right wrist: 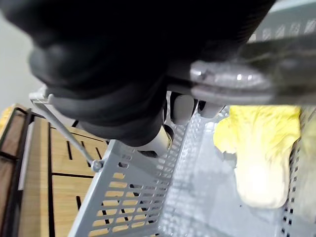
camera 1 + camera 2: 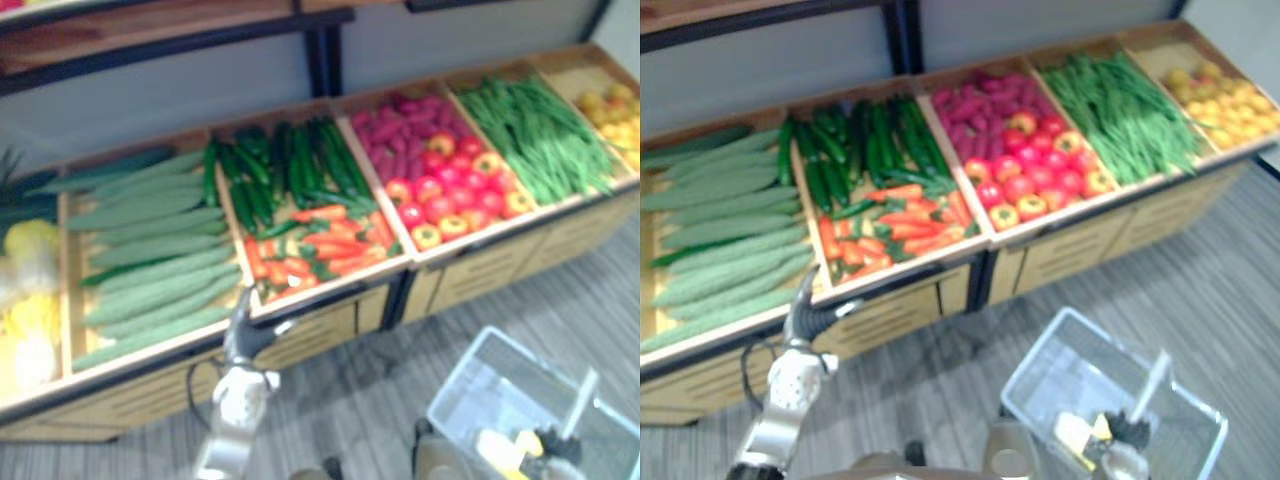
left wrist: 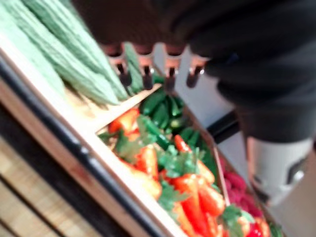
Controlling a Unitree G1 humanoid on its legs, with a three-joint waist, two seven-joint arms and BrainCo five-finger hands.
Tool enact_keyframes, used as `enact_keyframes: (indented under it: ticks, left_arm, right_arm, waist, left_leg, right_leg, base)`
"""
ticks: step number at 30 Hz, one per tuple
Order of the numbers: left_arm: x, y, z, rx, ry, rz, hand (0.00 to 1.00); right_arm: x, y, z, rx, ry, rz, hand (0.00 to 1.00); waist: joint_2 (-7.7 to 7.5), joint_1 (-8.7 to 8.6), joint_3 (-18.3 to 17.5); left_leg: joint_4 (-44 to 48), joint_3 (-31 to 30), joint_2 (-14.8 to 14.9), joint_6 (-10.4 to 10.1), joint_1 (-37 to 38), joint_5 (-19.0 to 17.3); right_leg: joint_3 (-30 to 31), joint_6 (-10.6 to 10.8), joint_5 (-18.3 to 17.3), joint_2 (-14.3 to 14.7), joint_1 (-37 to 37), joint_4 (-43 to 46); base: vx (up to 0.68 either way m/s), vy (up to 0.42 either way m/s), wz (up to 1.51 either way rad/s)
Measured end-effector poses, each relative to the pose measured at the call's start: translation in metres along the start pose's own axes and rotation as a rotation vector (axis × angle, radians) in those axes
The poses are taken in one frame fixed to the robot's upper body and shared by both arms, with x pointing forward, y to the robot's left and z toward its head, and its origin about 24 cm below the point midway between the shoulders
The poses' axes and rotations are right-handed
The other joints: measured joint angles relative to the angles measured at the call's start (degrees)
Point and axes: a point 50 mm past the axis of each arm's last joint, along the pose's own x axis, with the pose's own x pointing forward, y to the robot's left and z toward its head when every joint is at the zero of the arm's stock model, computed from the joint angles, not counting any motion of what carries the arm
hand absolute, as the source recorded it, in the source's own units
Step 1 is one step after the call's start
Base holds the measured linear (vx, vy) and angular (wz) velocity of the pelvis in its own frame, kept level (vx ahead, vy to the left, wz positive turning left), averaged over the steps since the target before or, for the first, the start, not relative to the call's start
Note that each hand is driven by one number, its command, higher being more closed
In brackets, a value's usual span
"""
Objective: Pick vegetable in the basket
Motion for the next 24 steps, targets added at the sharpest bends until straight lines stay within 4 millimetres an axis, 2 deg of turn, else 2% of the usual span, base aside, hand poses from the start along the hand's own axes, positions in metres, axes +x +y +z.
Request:
enact_keyframes:
  ticks: [1, 3, 5, 7, 9, 10, 13, 18, 20, 24]
  left_arm:
    - [0.002, -0.003, -0.001, 0.002, 0.005, -0.009, 0.0]
    - [0.008, -0.004, 0.005, 0.014, -0.024, -0.007, 0.0]
    - [0.024, -0.001, 0.014, 0.043, -0.07, 0.019, 0.0]
    - [0.041, 0.005, 0.022, 0.092, -0.107, 0.045, 0.0]
    - [0.057, 0.01, 0.032, 0.133, -0.145, 0.061, 0.0]
    - [0.071, 0.013, 0.046, 0.177, -0.191, 0.082, 0.0]
    - [0.092, 0.023, 0.066, 0.295, -0.273, 0.113, 0.0]
    - [0.12, 0.043, 0.079, 0.481, -0.301, 0.154, 0.0]
    - [0.13, 0.053, 0.083, 0.568, -0.304, 0.167, 0.0]
    - [0.153, 0.08, 0.11, 0.722, -0.346, 0.234, 0.0]
  right_arm:
    - [0.001, -0.001, -0.004, 0.015, 0.027, -0.006, 1.0]
    - [0.002, -0.002, -0.002, 0.011, 0.017, -0.002, 1.0]
    - [0.005, 0.003, 0.006, 0.011, -0.007, 0.016, 1.0]
    - [0.008, 0.01, 0.015, 0.014, -0.033, 0.03, 1.0]
    - [0.01, 0.017, 0.022, 0.025, -0.053, 0.043, 1.0]
    - [0.01, 0.019, 0.025, 0.031, -0.068, 0.046, 1.0]
    - [0.011, 0.021, 0.028, 0.038, -0.078, 0.049, 1.0]
    - [0.012, 0.031, 0.039, 0.058, -0.106, 0.065, 1.0]
    - [0.011, 0.032, 0.048, 0.079, -0.142, 0.068, 1.0]
    - [0.007, 0.038, 0.073, 0.103, -0.25, 0.101, 1.0]
  waist:
    - [1.14, 0.24, -0.1]
    - [3.66, 0.31, -0.75]
    - [4.48, 0.28, -0.56]
    - [4.56, 0.29, -0.31]
    - [4.88, 0.08, 1.08]
    - [4.88, -0.09, 3.08]
    - [4.17, -0.15, 5.31]
    - [4.21, -0.81, 8.7]
    - [4.2, -0.91, 9.28]
    - [4.16, -1.33, 12.93]
  left_leg:
    - [0.49, 1.53, 3.64, -2.24, 0.18, -0.51]
    - [-0.54, 3.73, 7.72, -4.21, 0.72, -0.08]
    - [-3.32, 5.29, 9.3, -5.71, 1.09, 2.19]
    - [-5.11, 6.78, 10.41, -6.29, 0.5, 3.64]
    - [-4.77, 7.06, 10.89, -6.37, -0.72, 3.85]
    - [-4.46, 7.09, 10.92, -6.37, -1.71, 4.0]
    - [-4.84, 7.59, 10.12, -6.38, -4.31, 4.76]
    - [-6.96, 9.86, 8.42, -6.01, -5.59, 6.23]
    - [-6.82, 12.12, 8.06, -5.97, -6.43, 6.28]
    - [-6.44, 16.55, 7.77, -5.8, -8.06, 6.5]
  right_leg:
    - [-1.9, 0.15, -1.9, 2.24, 0.72, 1.46]
    - [-3.53, -1.42, -2.25, 5.51, 1.35, 0.21]
    - [-3.7, -2.81, -1.6, 7.64, 0.86, -0.66]
    - [-3.14, -3.89, -0.69, 9.37, -0.66, -1.95]
    - [-2.92, -4.13, 0.61, 10.07, -1.21, -3.33]
    - [-3.04, -3.99, 1.61, 10.08, -1.37, -4.66]
    - [-2.78, -3.79, 3.38, 9.45, -3.36, -6.23]
    - [-1.26, -3.04, 5.65, 8.11, -5.23, -8.4]
    - [-0.06, -2.81, 6.26, 7.76, -6.59, -8.96]
    - [1.86, -2.7, 7.4, 7.19, -9.32, -9.13]
  base:
    - [0.12, -0.364, 0.41]
    - [0.12, -0.394, 0.07]
    - [0.06, -0.256, -0.11]
    - [0.01, -0.139, -0.27]
    - [-0.01, -0.084, -0.18]
    - [-0.04, -0.041, -0.04]
    - [-0.06, 0.024, -0.02]
    - [0.01, 0.056, -0.07]
    - [0.03, 0.05, -0.21]
    - [0.0, 0.009, -0.21]
